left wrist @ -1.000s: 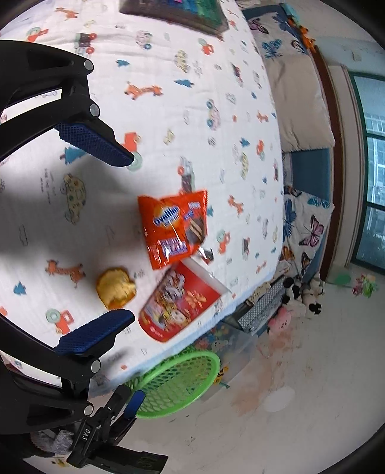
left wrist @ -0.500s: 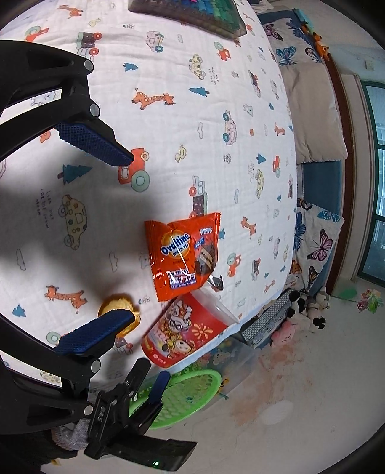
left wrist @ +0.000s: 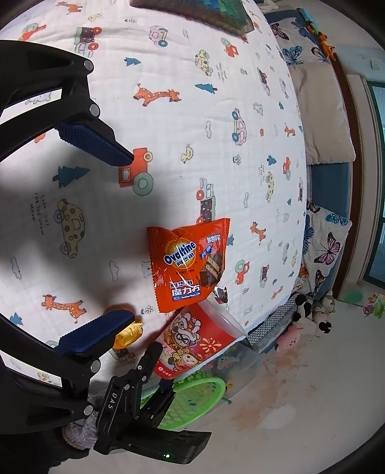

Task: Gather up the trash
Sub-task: 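Grasp the red paper cup with the right gripper while the left approaches the Ovaltine bag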

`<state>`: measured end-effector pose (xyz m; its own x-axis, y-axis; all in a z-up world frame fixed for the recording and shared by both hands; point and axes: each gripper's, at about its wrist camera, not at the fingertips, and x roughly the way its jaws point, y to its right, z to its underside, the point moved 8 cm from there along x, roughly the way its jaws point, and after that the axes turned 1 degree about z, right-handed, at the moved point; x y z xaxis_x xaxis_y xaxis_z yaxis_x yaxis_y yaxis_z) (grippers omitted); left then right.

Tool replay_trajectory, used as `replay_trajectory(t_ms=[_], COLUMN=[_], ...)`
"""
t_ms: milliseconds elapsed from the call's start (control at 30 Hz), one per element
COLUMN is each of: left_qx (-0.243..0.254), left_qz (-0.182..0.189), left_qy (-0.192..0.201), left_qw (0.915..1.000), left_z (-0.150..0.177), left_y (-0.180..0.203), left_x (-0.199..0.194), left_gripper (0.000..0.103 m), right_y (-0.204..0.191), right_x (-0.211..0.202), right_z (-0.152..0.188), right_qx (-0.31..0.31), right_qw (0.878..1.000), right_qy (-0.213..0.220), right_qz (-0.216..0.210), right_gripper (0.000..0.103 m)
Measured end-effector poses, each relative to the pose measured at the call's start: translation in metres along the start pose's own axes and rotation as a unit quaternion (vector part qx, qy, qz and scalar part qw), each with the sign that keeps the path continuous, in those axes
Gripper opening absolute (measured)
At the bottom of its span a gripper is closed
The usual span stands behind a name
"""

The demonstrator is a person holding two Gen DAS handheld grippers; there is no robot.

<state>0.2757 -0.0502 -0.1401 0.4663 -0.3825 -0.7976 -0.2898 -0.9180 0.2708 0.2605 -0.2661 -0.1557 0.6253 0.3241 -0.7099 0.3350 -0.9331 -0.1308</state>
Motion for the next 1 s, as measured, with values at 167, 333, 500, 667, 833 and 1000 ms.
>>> replay_trajectory(t_ms=[167, 333, 500, 667, 833, 1000], left_qx=[0.002, 0.002, 0.007, 0.013, 0.017, 0.026], left_qz=[0.0, 0.0, 0.002, -0.002, -0.004, -0.01], left_qy=[0.0, -0.001, 0.001, -0.001, -0.004, -0.009], left_qw=[1.0, 1.0, 1.0, 0.9999, 0.9998, 0.9996], left_z=[0.001, 0.002, 0.0, -0.002, -0.006, -0.012], left_y=[0.0, 0.001, 0.005, 0.009, 0.013, 0.018], left_x=[0.001, 0.002, 0.003, 0.006, 0.013, 0.022], left_gripper=[0.094, 0.094, 0.094, 0.094, 0.094, 0.094], right_y=[0.0, 0.0, 0.0, 0.001, 0.005, 0.012], right_x=[-0.018, -0.042, -0.055, -0.063, -0.069, -0.082], right_z=[-0.008, -0.027, -0.043, -0.052, -0.051, -0.05], right_qx=[0.006, 0.007, 0.016, 0.022, 0.025, 0.036], right_qw=[1.0, 0.999, 0.999, 0.999, 0.998, 0.998], right_qy=[0.022, 0.044, 0.049, 0.044, 0.041, 0.052], right_qz=[0.0, 0.008, 0.014, 0.019, 0.029, 0.027], right_gripper=[0.066, 0.065, 0.064, 0.063, 0.063, 0.063])
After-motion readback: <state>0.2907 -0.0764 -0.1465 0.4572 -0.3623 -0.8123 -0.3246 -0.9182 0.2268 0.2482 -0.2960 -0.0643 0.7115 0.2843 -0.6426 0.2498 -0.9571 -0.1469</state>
